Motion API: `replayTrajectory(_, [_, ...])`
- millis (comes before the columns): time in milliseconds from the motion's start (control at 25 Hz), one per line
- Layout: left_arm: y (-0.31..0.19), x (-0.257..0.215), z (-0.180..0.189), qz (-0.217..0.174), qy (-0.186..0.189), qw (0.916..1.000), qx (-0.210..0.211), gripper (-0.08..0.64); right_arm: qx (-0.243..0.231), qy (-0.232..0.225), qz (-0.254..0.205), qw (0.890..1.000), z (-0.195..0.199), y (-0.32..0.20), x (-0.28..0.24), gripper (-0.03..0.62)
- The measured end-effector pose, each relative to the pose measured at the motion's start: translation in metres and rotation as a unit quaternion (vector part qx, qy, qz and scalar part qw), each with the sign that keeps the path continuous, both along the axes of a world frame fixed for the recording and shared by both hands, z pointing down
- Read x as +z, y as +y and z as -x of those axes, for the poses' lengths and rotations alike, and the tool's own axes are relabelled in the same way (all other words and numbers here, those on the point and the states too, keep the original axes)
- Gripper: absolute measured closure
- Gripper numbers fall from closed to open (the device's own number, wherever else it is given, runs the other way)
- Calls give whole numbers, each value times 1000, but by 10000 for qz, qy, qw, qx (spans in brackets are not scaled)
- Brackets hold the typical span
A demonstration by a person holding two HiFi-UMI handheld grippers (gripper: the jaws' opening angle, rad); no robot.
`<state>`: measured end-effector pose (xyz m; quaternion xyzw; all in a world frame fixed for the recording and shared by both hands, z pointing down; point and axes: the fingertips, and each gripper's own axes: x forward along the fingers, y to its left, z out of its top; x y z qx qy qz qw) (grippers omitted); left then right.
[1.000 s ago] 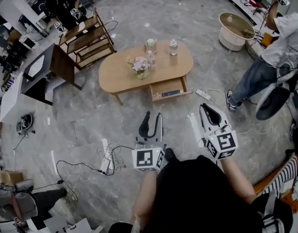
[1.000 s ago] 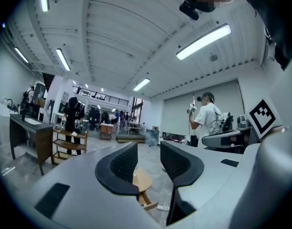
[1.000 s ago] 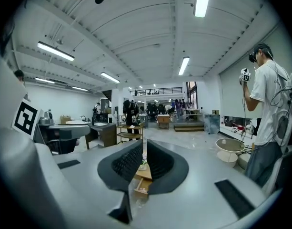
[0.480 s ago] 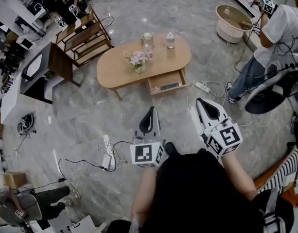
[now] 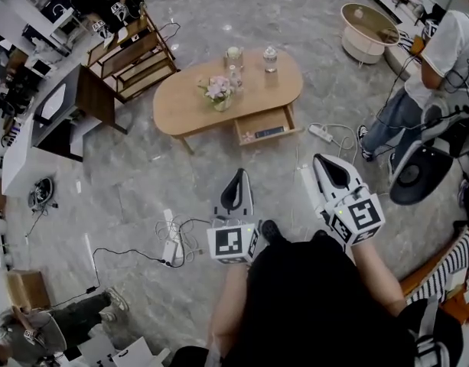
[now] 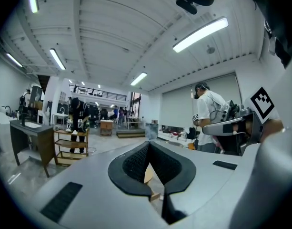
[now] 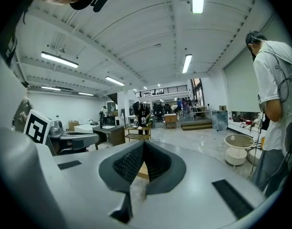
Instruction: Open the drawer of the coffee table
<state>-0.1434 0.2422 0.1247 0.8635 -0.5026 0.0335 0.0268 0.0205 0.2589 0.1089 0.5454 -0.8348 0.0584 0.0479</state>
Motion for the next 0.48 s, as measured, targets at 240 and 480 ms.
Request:
replayTrajectory(240, [-1, 8, 6, 92, 31, 9999, -67, 548, -35, 61, 31, 10000, 0, -2, 5, 580])
replayTrajectory(480, [1, 5, 10, 113, 34, 9999, -42, 548, -144, 114, -70, 9998, 8, 1, -5, 580])
